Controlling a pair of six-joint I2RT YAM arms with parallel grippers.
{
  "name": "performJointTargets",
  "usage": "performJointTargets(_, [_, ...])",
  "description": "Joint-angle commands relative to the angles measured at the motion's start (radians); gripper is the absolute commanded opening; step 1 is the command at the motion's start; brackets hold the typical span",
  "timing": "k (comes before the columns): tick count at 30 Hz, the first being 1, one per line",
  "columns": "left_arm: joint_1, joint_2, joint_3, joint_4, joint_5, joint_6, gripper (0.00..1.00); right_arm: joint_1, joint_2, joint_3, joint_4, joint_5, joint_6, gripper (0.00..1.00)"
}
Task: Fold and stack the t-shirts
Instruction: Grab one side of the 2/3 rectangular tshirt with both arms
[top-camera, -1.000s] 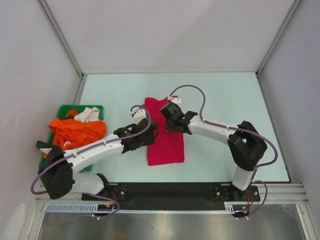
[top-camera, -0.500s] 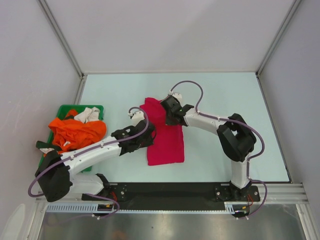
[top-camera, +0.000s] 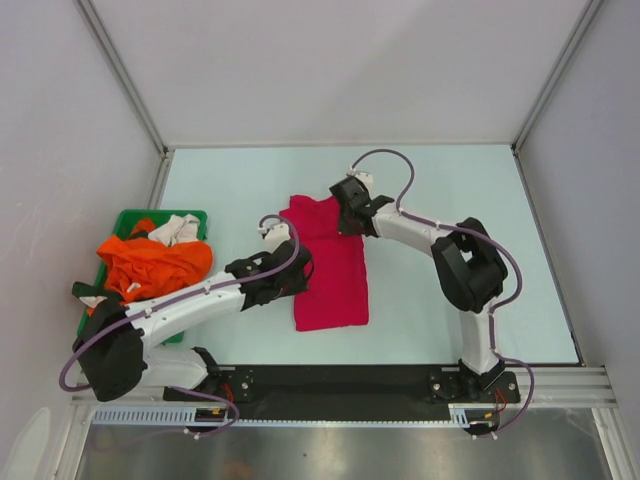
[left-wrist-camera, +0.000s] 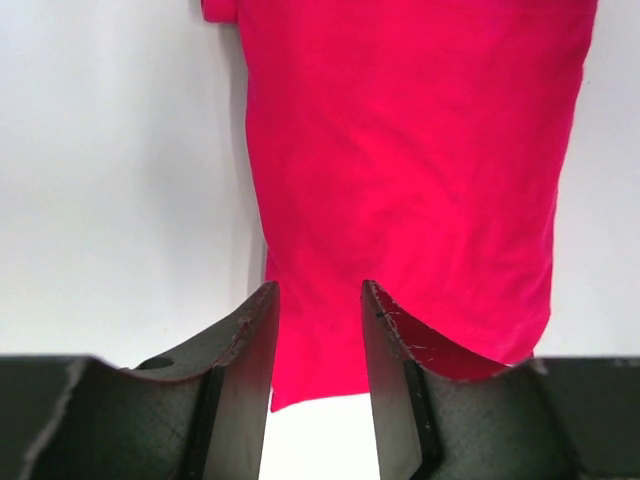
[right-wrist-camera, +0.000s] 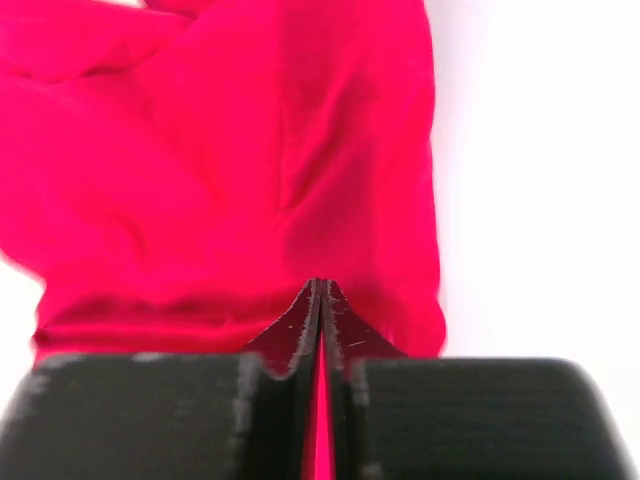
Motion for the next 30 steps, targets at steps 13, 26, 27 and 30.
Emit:
performJointTargets(13, [-0.092,-0.031,-0.18,0.191,0.072,-0.194,0.55,0.157,-0.671,-0.618,-0.082,0.069,0.184,0.39])
performJointTargets(26, [-0.193,-0.005,-0.194,0.204,0.017,-0.274,0.53,0.272,-0.705,-0.751,-0.048,0.052,0.263,0.27])
performJointTargets(27, [-0.198,-0.005,-0.194,0.198,0.011,-0.277,0.53,0.284,-0.714,-0.75,-0.06,0.055,0.264,0.28])
performJointTargets(30, [-0.208,-0.002,-0.186,0.187,0.005,-0.291,0.54,0.299,-0.744,-0.753,-0.085,0.054,0.278,0.32])
